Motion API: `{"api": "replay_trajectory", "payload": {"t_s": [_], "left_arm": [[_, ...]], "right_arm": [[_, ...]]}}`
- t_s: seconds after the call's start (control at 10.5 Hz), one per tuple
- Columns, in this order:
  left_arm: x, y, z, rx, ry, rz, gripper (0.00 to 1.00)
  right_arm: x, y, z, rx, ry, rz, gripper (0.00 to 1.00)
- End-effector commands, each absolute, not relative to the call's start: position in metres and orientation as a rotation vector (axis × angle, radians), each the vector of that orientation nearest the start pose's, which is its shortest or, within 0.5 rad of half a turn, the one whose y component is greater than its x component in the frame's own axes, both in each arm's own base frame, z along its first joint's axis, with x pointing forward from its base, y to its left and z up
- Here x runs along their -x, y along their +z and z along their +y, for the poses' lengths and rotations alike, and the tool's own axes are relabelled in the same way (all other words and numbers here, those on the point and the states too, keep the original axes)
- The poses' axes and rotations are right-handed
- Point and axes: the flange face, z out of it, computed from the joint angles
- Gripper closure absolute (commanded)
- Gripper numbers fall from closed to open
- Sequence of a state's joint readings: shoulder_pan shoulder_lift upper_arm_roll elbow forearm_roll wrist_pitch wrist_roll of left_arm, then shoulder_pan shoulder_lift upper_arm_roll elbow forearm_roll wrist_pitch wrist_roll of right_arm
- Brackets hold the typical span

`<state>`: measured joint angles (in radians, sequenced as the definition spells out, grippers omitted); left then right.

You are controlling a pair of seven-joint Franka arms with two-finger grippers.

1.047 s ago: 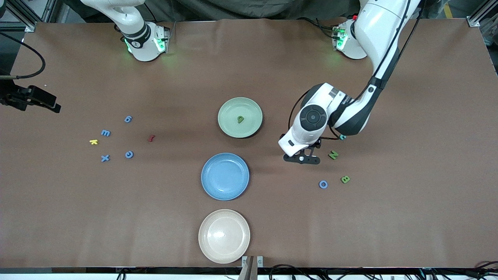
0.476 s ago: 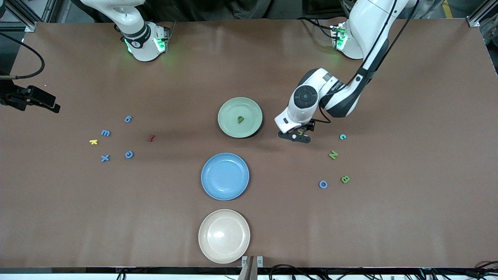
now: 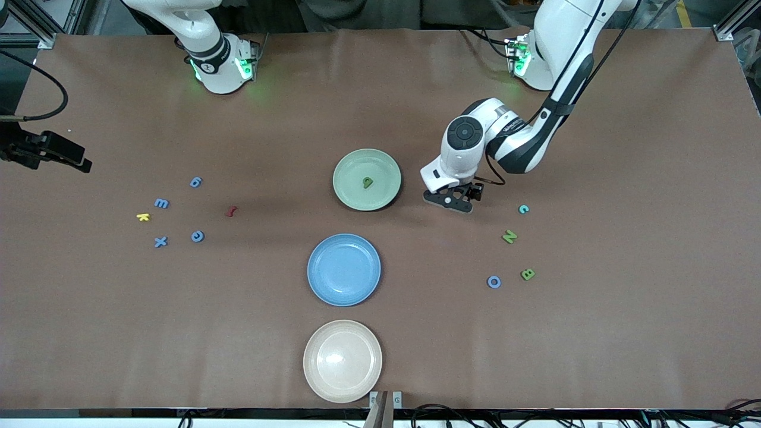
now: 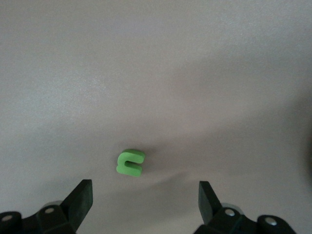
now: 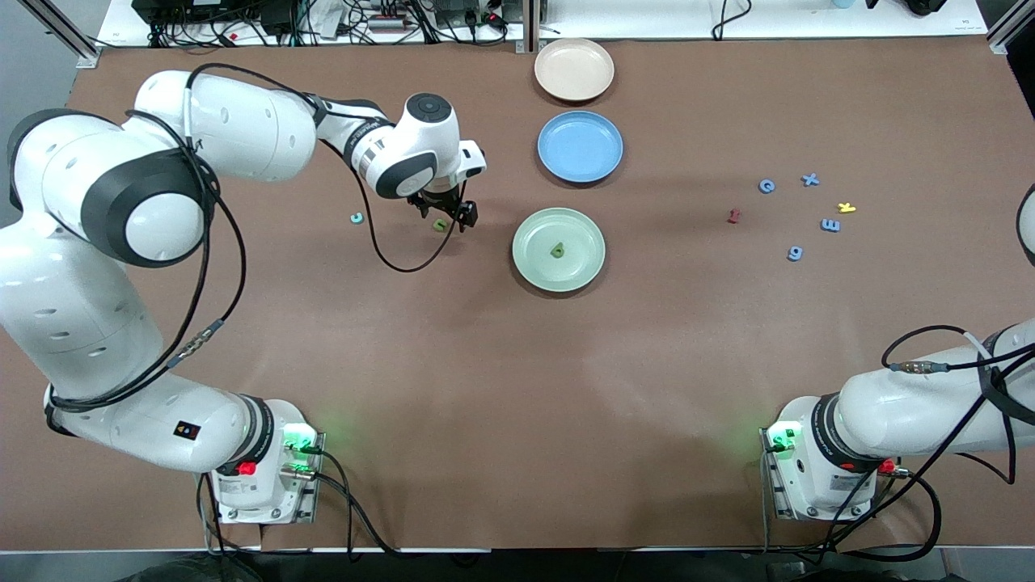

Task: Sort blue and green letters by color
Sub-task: 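Move the left gripper back over the green letter u, then lower the left gripper and grasp the green u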

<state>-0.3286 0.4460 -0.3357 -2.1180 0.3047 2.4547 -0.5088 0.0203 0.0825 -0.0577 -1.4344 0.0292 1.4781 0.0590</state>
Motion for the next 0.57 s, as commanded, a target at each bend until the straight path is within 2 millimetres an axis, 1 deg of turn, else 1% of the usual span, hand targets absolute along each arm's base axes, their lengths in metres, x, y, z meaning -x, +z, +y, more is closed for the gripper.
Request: {"api": "replay_trajectory", "payload": {"t_s": [0.0, 0.1, 0.19, 0.38, 0.48], "left_arm": [[-0.452, 0.198, -0.341, 2.993, -0.01, 0.657, 0.06], [-0.456, 0.198, -0.336, 2.992, -0.018, 0.693, 0.06], [-0.456, 0.197, -0.334, 2.996, -0.022, 0.704, 0.06], [-0.454, 0.193, -0.331, 3.003, -0.027, 0.718, 0.06], [-0.452, 0.189, -0.326, 3.017, -0.039, 0.717, 0.06]], "right_arm": [[-0.567, 0.64, -0.017, 3.106, 0.057, 0.143, 0.0], [-0.567, 0.641, -0.017, 3.106, 0.055, 0.133, 0.0], [-0.566, 0.641, -0.018, 3.109, 0.055, 0.131, 0.0], [-0.566, 0.642, -0.021, 3.123, 0.05, 0.139, 0.0], [-0.566, 0.642, -0.023, 3.136, 0.05, 0.139, 0.0]]}}
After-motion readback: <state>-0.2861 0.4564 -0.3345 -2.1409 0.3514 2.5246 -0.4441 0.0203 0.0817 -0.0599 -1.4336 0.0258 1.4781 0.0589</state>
